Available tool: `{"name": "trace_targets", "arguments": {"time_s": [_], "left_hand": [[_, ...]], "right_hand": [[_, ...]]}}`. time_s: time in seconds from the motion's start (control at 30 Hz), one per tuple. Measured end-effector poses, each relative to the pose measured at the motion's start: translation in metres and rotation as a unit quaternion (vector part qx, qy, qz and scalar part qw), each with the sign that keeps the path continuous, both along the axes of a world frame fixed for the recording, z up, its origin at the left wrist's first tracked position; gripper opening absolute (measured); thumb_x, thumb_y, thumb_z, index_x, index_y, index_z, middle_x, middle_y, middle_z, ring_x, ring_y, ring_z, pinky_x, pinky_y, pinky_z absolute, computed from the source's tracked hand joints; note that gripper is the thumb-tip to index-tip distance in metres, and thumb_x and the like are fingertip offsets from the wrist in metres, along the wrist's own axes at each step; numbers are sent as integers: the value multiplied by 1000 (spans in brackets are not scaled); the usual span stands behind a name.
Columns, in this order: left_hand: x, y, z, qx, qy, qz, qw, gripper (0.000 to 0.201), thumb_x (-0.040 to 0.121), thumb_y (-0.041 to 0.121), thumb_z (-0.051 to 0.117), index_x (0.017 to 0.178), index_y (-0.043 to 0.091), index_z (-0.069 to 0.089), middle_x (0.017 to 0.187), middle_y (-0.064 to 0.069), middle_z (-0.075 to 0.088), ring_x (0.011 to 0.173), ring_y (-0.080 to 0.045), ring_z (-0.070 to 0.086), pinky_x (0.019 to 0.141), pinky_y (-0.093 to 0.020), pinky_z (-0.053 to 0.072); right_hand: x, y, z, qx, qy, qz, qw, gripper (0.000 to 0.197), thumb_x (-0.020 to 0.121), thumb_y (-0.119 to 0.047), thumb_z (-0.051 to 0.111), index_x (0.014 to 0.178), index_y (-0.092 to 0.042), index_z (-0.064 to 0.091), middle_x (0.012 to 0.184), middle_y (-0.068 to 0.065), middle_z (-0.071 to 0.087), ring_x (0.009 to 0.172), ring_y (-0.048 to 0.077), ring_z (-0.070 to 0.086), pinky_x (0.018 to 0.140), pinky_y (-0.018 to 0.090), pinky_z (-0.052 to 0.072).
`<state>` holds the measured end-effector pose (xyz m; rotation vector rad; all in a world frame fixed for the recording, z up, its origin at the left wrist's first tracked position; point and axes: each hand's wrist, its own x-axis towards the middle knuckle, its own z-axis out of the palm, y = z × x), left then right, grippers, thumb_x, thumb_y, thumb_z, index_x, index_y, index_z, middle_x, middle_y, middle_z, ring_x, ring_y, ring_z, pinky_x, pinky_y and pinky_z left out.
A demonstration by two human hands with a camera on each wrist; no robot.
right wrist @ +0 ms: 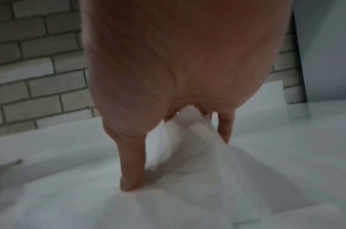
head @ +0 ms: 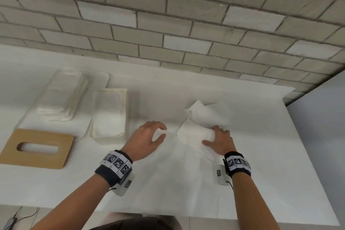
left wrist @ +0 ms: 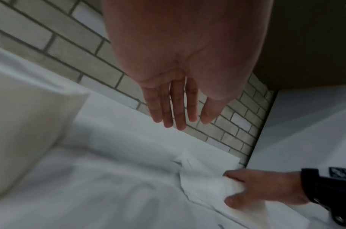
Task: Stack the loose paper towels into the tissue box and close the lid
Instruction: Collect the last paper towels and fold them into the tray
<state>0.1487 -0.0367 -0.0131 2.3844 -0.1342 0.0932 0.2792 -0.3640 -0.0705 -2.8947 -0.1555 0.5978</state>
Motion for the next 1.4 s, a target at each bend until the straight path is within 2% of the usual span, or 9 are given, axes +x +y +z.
{"name": "trace_targets", "arguments": {"time_s": [0.3, 0.4, 0.5, 0.77, 0.93, 1.07, 1.17, 1.3, 1.4], "left_hand": [[17, -40, -25, -230, 121, 122, 958, 112, 72, 45, 98, 160, 32, 30, 149, 15, 49, 133, 3, 49, 113, -20, 37], [18, -42, -17, -298, 102, 115, 942, 59, 79, 24, 96, 130, 24, 66, 86, 24, 68, 79, 7, 64, 80, -7, 45], [12, -47, -13, -260, 79, 88, 958, 13, 92, 30, 84, 92, 26, 72, 77, 12, 72, 71, 1, 62, 71, -20, 48], [2, -47, -30, -307, 14, 171, 936, 11, 101, 18, 74, 107, 23, 66, 86, 16, 71, 77, -3, 64, 71, -19, 48], [6, -52, -65, -277, 70, 207, 936, 50, 94, 11, 81, 134, 26, 56, 122, 16, 70, 116, -4, 65, 100, -22, 50], [17, -55, -74, -270, 70, 245, 928, 39, 98, 3, 72, 126, 25, 56, 113, 13, 69, 114, -14, 64, 99, -31, 52], [21, -50, -66, -245, 83, 228, 939, 41, 96, 3, 74, 126, 25, 57, 111, 15, 68, 109, -10, 65, 88, -14, 50], [26, -33, -27, -205, 62, 131, 968, 54, 88, 12, 86, 130, 36, 60, 105, 9, 75, 102, -8, 70, 91, -31, 58], [30, -26, 27, -210, 44, 22, 976, 60, 83, 13, 91, 130, 39, 65, 97, 10, 77, 97, -11, 73, 84, -23, 56]], "right_hand": [[-43, 17, 69, 276, -59, 88, 955, 18, 90, -46, 82, 97, -36, 69, 88, -15, 73, 86, 8, 68, 74, 32, 56], [-61, 16, 75, 386, -68, 31, 919, 20, 86, -32, 90, 99, -35, 74, 91, -15, 76, 87, 7, 72, 74, 22, 55], [-74, 8, 56, 423, -5, -28, 906, 58, 78, -30, 97, 124, -47, 66, 104, -10, 79, 95, 8, 74, 83, 21, 58], [-85, 32, 33, 485, -158, -115, 852, 34, 95, -14, 80, 116, -38, 68, 108, -13, 75, 100, 15, 71, 87, 31, 59], [-74, 53, 19, 429, -108, -61, 895, 60, 97, -6, 71, 132, -49, 50, 121, -22, 66, 113, 6, 65, 96, 21, 53], [-66, 58, 15, 427, -132, -75, 892, 59, 101, 0, 61, 141, -42, 49, 113, -13, 66, 106, 4, 65, 101, 33, 57], [-63, 58, 16, 410, -74, -57, 907, 67, 98, -15, 71, 147, -49, 41, 129, -11, 61, 119, 10, 61, 107, 41, 54], [-58, 53, 24, 282, -85, -8, 956, 102, 81, -65, 82, 162, -45, 24, 162, -9, 36, 151, 17, 34, 122, 39, 33], [-62, 69, 56, 334, -118, 59, 933, 94, 77, -67, 86, 155, -42, 41, 159, -20, 46, 154, 8, 34, 122, 30, 32]]}}
